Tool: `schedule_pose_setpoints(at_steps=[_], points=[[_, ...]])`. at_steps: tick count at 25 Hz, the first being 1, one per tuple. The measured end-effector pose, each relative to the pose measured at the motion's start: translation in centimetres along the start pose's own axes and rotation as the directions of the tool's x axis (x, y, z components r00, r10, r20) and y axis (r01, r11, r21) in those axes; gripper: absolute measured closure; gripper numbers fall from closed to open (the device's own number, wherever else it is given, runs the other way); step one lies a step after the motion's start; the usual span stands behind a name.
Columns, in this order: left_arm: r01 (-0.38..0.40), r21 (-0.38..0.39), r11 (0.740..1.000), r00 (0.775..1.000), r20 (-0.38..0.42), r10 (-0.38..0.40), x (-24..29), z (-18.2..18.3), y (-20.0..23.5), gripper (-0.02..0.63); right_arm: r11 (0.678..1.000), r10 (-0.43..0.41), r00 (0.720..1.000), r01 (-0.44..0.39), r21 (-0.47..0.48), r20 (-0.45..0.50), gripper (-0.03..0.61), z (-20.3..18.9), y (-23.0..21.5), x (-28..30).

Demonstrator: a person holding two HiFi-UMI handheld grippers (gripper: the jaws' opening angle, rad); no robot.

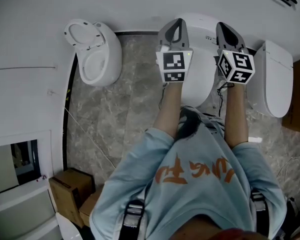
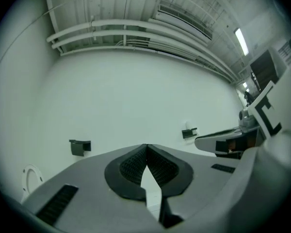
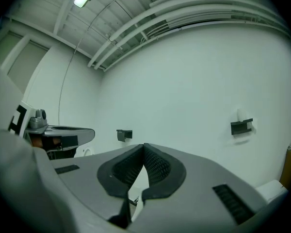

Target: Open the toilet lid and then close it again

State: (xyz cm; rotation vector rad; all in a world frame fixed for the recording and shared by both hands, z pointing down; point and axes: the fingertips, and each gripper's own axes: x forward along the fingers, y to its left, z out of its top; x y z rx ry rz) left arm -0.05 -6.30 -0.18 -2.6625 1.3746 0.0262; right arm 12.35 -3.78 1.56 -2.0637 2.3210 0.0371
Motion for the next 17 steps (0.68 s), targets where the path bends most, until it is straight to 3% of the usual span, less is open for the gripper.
schedule_pose_setpoints(at_steps=[3,10,17], points=[[-0.019,0.061,0.998,0.999,0.030,0.017,-0.1,1.0,-0.3,0.588,1.000,0.007,1.000,-0.007,-0.003,0.010,0.566,0.4,-0.1,-0.1],[0.031,0.035,0.999,0.998,0.048,-0.033,0.0,1.5,-1.7,0.588,1.000,0.024,0.999,-0.024,-0.004,0.030,0.566,1.3,-0.4,-0.4],[0.077,0.085,0.993,0.994,0.071,-0.083,0.1,2.7,-2.7,0.588,0.993,0.042,0.999,-0.040,-0.109,0.017,0.566,1.5,0.5,-0.4]])
